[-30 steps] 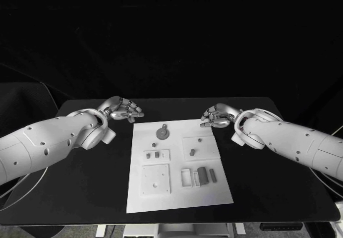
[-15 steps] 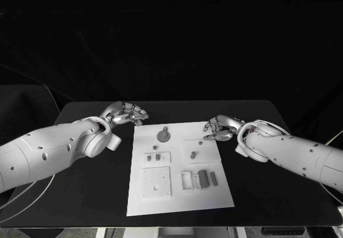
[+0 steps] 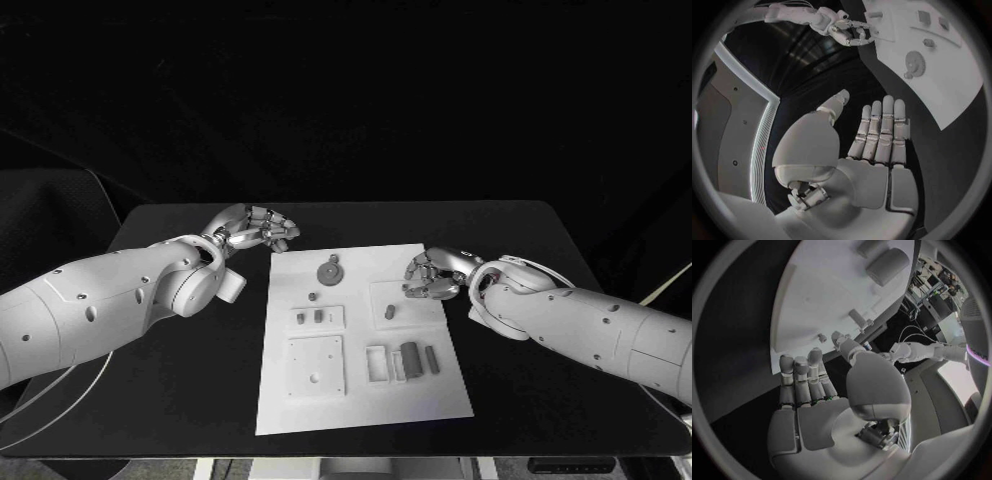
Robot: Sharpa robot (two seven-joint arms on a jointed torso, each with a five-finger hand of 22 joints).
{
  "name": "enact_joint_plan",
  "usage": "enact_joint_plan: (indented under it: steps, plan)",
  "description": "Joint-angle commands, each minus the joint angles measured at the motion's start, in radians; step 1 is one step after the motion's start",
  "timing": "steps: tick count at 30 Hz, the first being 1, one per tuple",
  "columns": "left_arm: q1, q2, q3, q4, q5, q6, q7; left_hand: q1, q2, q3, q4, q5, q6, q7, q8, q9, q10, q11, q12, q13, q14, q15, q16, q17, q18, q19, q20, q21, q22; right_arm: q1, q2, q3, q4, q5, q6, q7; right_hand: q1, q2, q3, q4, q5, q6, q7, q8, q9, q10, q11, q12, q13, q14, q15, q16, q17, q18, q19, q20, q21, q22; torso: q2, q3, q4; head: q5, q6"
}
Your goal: Assemble the parts on the task board
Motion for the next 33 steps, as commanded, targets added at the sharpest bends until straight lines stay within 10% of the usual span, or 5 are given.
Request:
enact_joint_plan:
  steps: [1,33]
  plan:
    - [0.000,0.003,0.001,0.001,0.013,0.011,0.018,-0.001,0.007,-0.007,-0.001,0.000,0.001,0.007,-0.001,0.001,-0.006,-0.001,-0.007,-0.001,-0.002,0.004,-0.005,-0.001,-0.009,-0.006,0.000,-0.004,0.001,-0.002,0.003,0.000,-0.001,-0.033,-0.012,-0.005,0.009,-0.003,0.000,-0.004,0.002,0.006,0.000,0.003,0.001,0.008,0.002,0.005,-0.001,0.009,0.001,0.007,-0.001,0.002,0.006,-0.002,0.029,0.001,0.000,-0.0003,-0.0012,0.001,-0.001]
    - [0.000,-0.003,0.001,0.003,0.015,0.008,0.016,-0.004,0.016,-0.008,0.003,0.000,0.007,0.016,0.001,0.002,-0.005,0.009,-0.012,0.000,0.000,0.007,-0.014,-0.005,-0.009,-0.008,-0.001,-0.004,0.003,-0.031,0.047,-0.001,-0.046,-0.035,0.007,-0.016,0.059,0.054,0.033,-0.003,0.007,0.049,-0.004,0.022,0.012,0.031,-0.006,0.014,-0.007,0.033,-0.009,0.015,-0.004,0.009,0.023,-0.005,0.042,0.001,0.000,-0.0002,-0.0007,0.005,-0.011]
